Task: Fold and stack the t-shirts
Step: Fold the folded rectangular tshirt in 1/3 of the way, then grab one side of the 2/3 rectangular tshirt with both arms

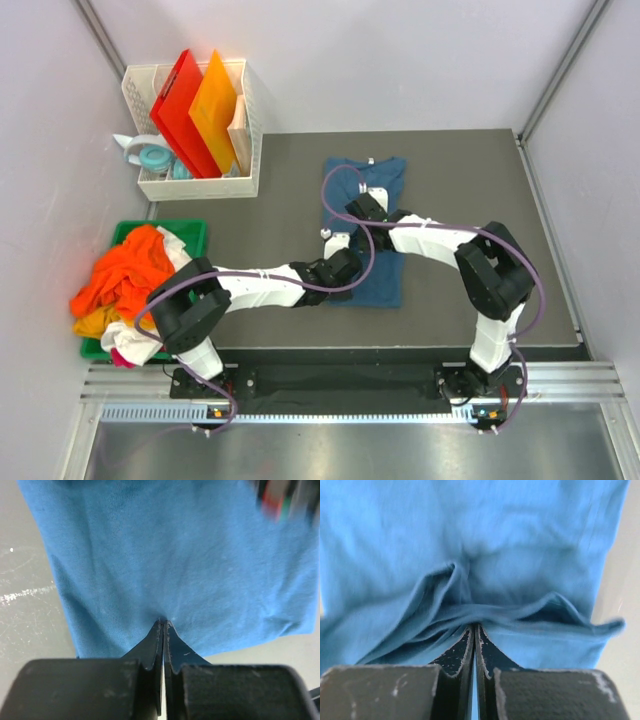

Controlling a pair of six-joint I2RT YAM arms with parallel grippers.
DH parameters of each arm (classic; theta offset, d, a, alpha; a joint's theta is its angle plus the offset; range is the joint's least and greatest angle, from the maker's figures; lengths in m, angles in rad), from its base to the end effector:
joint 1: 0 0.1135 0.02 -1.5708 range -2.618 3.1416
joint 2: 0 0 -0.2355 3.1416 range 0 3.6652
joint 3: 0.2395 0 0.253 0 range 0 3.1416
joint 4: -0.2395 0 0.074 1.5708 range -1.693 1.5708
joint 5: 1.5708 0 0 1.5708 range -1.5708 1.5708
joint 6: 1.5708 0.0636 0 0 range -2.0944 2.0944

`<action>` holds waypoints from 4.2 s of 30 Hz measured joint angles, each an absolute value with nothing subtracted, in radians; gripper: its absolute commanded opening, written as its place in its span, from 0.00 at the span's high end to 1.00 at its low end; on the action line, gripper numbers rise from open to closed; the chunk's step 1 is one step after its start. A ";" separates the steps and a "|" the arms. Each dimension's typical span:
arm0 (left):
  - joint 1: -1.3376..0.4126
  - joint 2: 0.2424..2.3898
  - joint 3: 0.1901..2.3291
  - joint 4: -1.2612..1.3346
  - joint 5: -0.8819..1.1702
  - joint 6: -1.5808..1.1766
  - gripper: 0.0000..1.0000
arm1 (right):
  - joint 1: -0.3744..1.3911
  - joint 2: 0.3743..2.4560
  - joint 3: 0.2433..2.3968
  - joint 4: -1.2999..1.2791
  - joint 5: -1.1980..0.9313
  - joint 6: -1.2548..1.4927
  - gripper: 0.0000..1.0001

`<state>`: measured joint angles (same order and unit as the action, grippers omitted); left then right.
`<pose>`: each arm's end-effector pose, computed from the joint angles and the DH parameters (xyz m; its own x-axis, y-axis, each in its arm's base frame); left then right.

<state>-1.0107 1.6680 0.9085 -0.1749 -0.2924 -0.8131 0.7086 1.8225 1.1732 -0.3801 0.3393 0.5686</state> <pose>0.1975 -0.2805 0.1137 -0.8168 -0.0067 -0.5768 0.1846 0.9443 -0.2724 0.3021 0.2311 0.1260 -0.8086 -0.0243 -0.5878 -0.0570 0.9977 0.0371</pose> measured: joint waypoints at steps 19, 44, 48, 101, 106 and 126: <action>-1.012 1.689 0.926 -0.191 -0.294 -0.812 1.00 | 0.533 2.092 1.578 -0.411 0.342 0.477 0.99; -0.921 1.856 1.314 -0.283 -0.511 -0.565 1.00 | 0.563 1.237 0.917 -0.442 0.370 0.442 0.78; -0.871 1.891 1.314 -0.284 -0.485 -0.562 1.00 | 0.563 1.162 0.910 -0.457 0.371 0.448 0.78; -0.913 1.558 0.917 -0.294 -0.376 -0.751 0.03 | 0.839 1.302 0.648 -0.381 0.327 0.783 0.56; -0.913 1.546 0.897 -0.290 -0.375 -0.759 0.04 | 0.858 1.304 0.648 -0.384 0.361 0.825 0.56; -0.942 1.545 0.865 -0.284 -0.370 -0.799 0.07 | 0.868 1.316 0.596 -0.386 0.395 0.925 0.69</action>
